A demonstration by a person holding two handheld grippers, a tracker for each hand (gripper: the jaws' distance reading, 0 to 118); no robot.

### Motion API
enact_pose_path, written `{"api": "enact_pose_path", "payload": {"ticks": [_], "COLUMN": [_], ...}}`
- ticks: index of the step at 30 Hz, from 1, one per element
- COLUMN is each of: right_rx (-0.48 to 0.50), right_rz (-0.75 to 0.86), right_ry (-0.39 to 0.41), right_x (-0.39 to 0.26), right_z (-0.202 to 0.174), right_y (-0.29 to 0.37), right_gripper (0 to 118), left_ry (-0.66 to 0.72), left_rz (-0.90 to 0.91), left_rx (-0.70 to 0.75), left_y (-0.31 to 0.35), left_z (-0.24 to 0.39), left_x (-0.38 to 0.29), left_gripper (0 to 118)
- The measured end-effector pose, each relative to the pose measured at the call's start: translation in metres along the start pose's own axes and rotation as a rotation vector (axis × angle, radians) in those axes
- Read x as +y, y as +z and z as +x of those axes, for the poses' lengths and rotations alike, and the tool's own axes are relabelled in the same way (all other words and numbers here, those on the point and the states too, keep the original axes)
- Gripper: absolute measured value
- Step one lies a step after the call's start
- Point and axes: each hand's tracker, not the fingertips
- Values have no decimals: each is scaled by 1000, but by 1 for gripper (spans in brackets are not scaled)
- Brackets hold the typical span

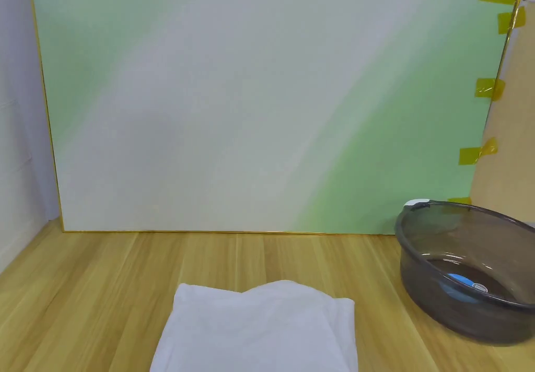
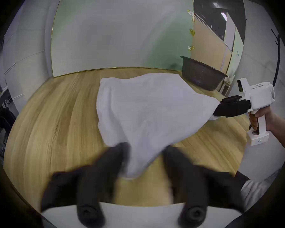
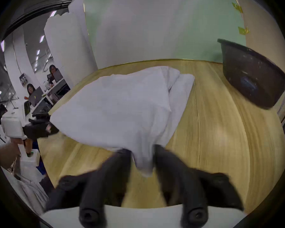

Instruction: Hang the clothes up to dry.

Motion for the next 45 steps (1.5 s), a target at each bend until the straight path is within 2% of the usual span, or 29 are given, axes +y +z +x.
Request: {"api": "enact_pose_path", "payload": {"ticks": [1,2,3,6,8,10,13,14,15,16,17,18,20,22,25,28,34,36,40,42,44,45], "right_rx": [10,10,37,85,81,79,13,-20,-40,-52,-60,-116,-150,-89,-116,-96,-58,-56,-62,-65,-64,-62], "right_rz": [8,32,67,234,351,472,533,576,616,614,612,612,612,579,556,553,550,548,534,528,522,518], "right_ry": [-9,-17,-23,-3,10,26,45,41,34,46,46,38,32,26,33,35,41,60,71,69,64,59], "right_x": [1,4,10,44,73,99,136,141,144,146,148,149,145,145,142,142,144,142,140,141,141,141], "right_z": [0,0,0,-6,-10,-14,-18,-20,-23,-24,-25,-27,-29,-28,-28,-28,-33,-34,-33,-30,-28,-26], "right_y": [3,9,17,49,67,78,82,82,80,77,74,69,58,51,43,41,40,39,30,24,19,17], "right_gripper": [83,102,109,109,109,110,111,106,91,70,35,0,0,0,0,0,0,0,0,0,0,0], "left_ry": [-1,4,11,62,51,33,34,43,38,34,57,73,75,75,88,81,152,178,151,161,165,180], "left_rz": [-5,6,69,164,231,299,378,419,432,451,463,460,457,456,450,421,247,116,16,-39,-58,-72], "left_rx": [-8,-20,-30,-58,-91,-30,1,36,56,62,94,137,156,173,180,227,249,250,329,322,343,337], "left_y": [2,6,14,32,37,34,28,24,23,20,16,12,6,3,0,-13,-74,-100,-148,-171,-192,-200], "left_z": [-1,0,-2,-6,-8,-5,-4,-2,0,0,0,2,-1,-2,-8,-10,-37,-45,-53,-58,-61,-63], "left_x": [2,5,10,41,67,92,129,136,143,149,153,153,156,157,158,164,198,211,222,226,230,233], "left_gripper": [112,112,111,113,113,113,111,102,74,40,10,4,2,2,2,2,2,2,2,2,8,26]}}
